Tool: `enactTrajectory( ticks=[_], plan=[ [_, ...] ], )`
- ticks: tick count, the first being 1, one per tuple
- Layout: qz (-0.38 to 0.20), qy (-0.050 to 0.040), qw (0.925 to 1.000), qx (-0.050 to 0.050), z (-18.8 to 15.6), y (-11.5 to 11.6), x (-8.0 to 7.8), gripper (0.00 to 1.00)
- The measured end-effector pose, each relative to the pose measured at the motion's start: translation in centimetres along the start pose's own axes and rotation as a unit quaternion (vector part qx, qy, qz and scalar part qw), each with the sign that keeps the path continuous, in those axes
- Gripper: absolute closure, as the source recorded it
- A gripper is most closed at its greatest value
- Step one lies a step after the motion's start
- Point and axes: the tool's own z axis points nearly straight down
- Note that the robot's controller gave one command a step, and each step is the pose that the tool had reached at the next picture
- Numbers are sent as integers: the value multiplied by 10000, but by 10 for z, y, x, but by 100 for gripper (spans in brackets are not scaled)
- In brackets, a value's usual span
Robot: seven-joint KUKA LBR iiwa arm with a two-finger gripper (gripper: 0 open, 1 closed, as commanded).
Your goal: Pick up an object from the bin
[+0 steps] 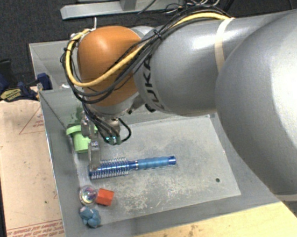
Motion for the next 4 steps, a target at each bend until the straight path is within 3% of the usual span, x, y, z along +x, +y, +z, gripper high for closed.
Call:
enactTrajectory(
  ticks=[1,2,3,4],
  plan=[
    [-237,1,9997,14,116,-41,17,0],
    [-242,-29,9997,-6,112,-39,15,100],
    [-222,-78,9997,-25,-7,-23,19,100],
    [-990,-84,9951,-7,-129,-47,30,100]
  ],
)
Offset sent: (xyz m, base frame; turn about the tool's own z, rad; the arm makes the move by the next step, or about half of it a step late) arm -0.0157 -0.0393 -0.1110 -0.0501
